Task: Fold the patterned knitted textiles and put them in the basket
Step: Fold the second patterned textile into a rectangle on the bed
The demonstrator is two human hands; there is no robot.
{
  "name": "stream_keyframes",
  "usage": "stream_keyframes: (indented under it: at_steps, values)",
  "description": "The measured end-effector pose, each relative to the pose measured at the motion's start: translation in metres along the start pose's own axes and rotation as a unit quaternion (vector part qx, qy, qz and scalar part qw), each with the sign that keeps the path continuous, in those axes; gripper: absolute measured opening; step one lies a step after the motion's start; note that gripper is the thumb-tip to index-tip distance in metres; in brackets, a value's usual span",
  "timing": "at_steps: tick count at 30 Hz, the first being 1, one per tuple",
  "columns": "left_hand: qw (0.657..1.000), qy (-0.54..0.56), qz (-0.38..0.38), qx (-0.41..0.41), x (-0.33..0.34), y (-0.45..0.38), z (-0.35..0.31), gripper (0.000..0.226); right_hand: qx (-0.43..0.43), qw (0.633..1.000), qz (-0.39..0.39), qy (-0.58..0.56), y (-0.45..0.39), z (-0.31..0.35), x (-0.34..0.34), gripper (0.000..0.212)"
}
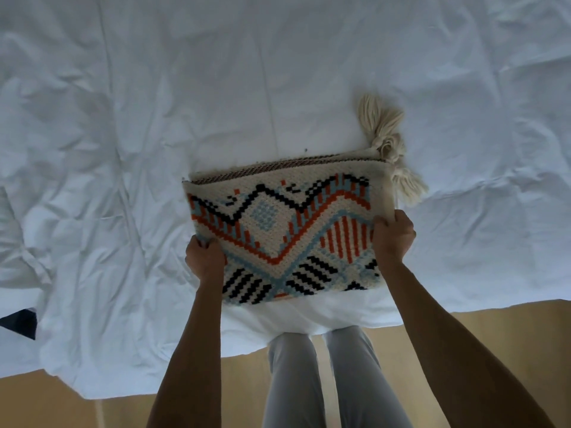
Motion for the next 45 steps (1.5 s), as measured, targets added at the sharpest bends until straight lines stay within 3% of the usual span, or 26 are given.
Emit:
stream_keyframes:
  at_steps: [3,6,8,12,15,20,23,27,31,33,35,38,40,43,45]
  values:
    - [1.0,0.0,-0.026,0.009,-0.002,0.002,-0.004,0.008,-0.06,0.998,-0.013,0.012,-0.005,0.014,0.006,0.033]
    - [0.999,0.033,-0.013,-0.006,0.005,-0.005,-0.016,0.012,-0.035,0.999,0.025,-0.022,-0.028,0.03,0.024,0.063]
    - [0.999,0.034,-0.008,0.016,0.015,-0.015,-0.024,0.021,-0.002,0.999,0.018,-0.04,-0.048,0.037,0.038,0.07]
    - [0.997,0.042,-0.022,0.065,0.028,-0.028,-0.041,0.023,0.048,0.996,-0.048,-0.052,-0.075,0.047,0.057,0.056]
    - [0.995,0.056,-0.032,0.08,0.029,-0.032,-0.054,0.013,-0.023,0.989,-0.136,-0.058,-0.084,0.054,0.057,0.045]
    - [0.988,0.106,-0.034,0.104,0.015,-0.037,-0.075,0.02,-0.096,0.972,-0.201,-0.077,-0.092,0.075,0.047,0.035]
    - [0.988,0.103,-0.037,0.111,0.011,-0.038,-0.083,0.018,-0.117,0.978,-0.156,-0.074,-0.09,0.084,0.046,0.041]
    - [0.996,0.055,-0.037,0.057,0.019,-0.036,-0.074,0.024,-0.05,0.996,0.023,-0.07,-0.084,0.079,0.047,0.056]
    - [0.998,-0.012,-0.058,0.024,0.025,-0.036,-0.063,0.026,-0.027,0.996,-0.002,-0.081,-0.074,0.072,0.039,0.052]
    - [1.0,0.001,-0.027,-0.007,0.023,-0.034,-0.066,0.025,-0.047,0.995,-0.021,-0.088,-0.076,0.077,0.035,0.051]
    - [0.998,0.009,0.012,-0.056,0.017,-0.036,-0.07,0.038,-0.084,0.992,-0.028,-0.087,-0.081,0.082,0.033,0.055]
    - [0.991,0.012,0.062,-0.114,0.006,-0.048,-0.072,0.054,-0.111,0.991,0.012,-0.078,-0.082,0.088,0.033,0.068]
    - [0.979,0.057,0.14,-0.135,-0.001,-0.047,-0.074,0.046,-0.103,0.993,0.043,-0.023,-0.075,0.093,0.035,0.077]
    - [0.949,0.026,0.305,-0.08,-0.011,-0.021,-0.095,0.023,-0.066,0.991,0.061,0.102,-0.053,0.098,0.039,0.087]
    - [0.926,-0.013,0.378,-0.021,-0.019,0.001,-0.117,0.028,-0.133,0.986,0.03,0.092,-0.035,0.112,0.039,0.071]
Point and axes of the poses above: each hand's wrist, its own y-axis away from the middle knuckle, its own x-axis out of the palm, z = x × y, the point moved 1 cm from there along -y, towards the middle knuckle, and after that the axes turned 14 degrees about -x, right-handed, at the moved point
